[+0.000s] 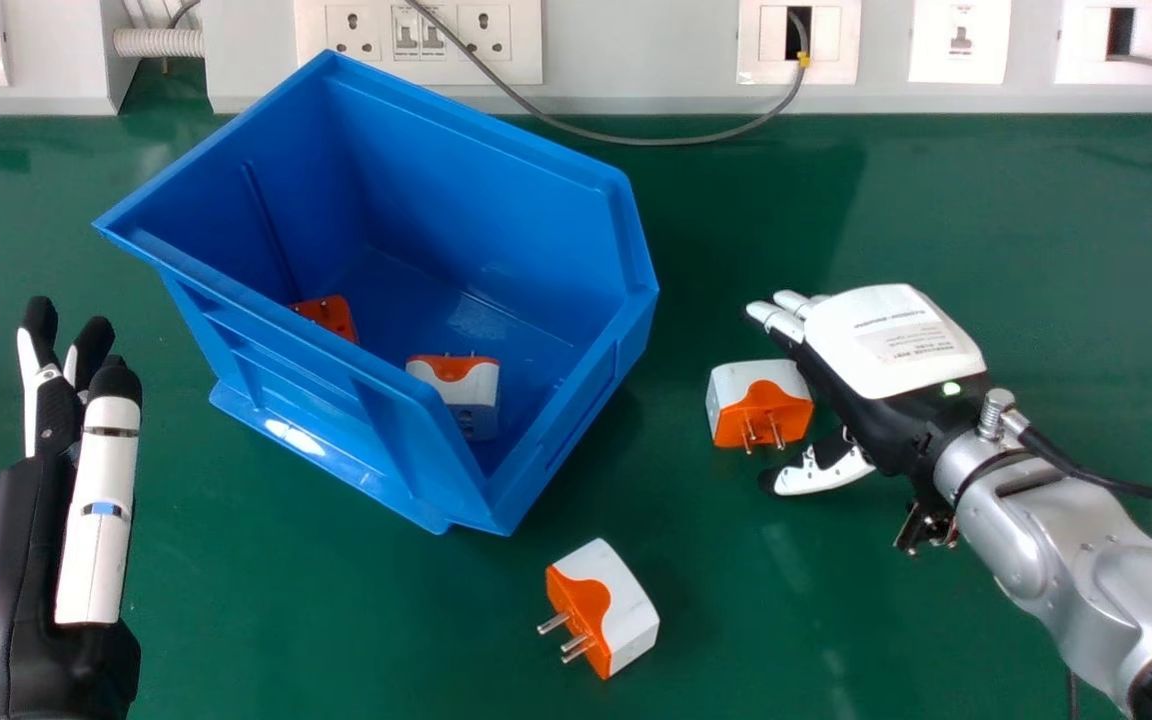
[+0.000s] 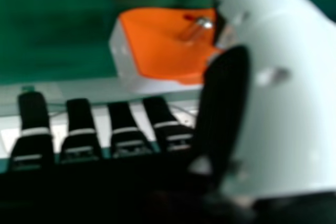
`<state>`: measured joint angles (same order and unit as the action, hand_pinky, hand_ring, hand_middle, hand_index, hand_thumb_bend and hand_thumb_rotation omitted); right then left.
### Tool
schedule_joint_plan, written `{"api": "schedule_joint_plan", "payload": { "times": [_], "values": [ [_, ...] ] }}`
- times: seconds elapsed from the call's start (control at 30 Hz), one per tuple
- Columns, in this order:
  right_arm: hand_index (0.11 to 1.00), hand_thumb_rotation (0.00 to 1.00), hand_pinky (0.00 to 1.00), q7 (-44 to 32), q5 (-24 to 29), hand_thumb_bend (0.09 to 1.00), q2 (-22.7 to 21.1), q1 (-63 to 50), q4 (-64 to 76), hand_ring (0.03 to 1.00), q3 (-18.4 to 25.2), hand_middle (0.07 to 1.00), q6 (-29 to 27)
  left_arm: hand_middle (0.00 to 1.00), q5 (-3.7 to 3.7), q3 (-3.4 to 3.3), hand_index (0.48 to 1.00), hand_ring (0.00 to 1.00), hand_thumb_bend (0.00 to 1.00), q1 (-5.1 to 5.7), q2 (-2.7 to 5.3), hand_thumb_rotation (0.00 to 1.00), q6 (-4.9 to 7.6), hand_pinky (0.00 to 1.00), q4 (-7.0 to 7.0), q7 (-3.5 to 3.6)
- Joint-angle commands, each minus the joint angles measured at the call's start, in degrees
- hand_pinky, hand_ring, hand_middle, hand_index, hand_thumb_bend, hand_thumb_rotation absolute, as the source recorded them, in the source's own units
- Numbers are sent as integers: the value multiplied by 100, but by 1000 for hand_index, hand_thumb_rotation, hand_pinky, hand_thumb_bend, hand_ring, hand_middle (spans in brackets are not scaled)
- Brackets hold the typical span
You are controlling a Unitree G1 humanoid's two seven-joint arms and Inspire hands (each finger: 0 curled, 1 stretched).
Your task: Pick all objects and put in blue box
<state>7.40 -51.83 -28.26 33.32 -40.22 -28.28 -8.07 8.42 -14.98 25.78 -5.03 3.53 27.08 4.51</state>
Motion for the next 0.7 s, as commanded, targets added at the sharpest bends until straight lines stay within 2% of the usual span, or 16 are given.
{"api": "schedule_joint_plan", "payload": {
  "times": [0.0,0.07,0.2,0.27,0.33,0.4,0.5,0.57,0.67],
  "values": [
    [886,333,753,-50,-25,520,-31,258,-22,863,-40,909,4,1000,-24,-58,1000,1000,199,46,-27,921,50,1000,193,-14],
    [882,315,752,-112,-40,519,-18,348,-134,857,-113,905,-8,1000,16,-70,1000,1000,209,67,-10,907,68,1000,208,-7],
    [871,298,747,-180,-81,514,9,489,-335,845,-241,890,0,1000,14,-84,1000,1000,242,108,-12,889,60,1000,239,-6],
    [851,298,733,-230,-125,494,30,581,-453,823,-331,860,8,1000,51,-93,1000,1000,244,120,-12,890,29,1000,260,0],
    [827,292,715,-275,-113,477,54,657,-562,799,-391,829,-2,1000,151,-102,1000,1000,244,136,6,894,12,1000,286,20],
    [760,254,663,-187,-6,476,135,724,-777,740,-371,770,-80,1000,222,-104,1000,1000,245,147,17,895,0,1000,311,32],
    [620,232,532,-93,-44,462,249,862,-1061,596,-455,643,-76,1000,233,-104,1000,1000,241,156,32,891,-19,1000,344,8],
    [562,269,471,-204,-155,437,363,1005,-1231,536,-588,585,92,1000,272,-107,1000,1000,222,145,61,873,-7,1000,352,-1],
    [594,367,498,-313,-264,403,492,1174,-1448,573,-786,616,285,1000,295,-104,1000,1000,206,148,77,863,-30,1000,384,-12]
  ]
}}
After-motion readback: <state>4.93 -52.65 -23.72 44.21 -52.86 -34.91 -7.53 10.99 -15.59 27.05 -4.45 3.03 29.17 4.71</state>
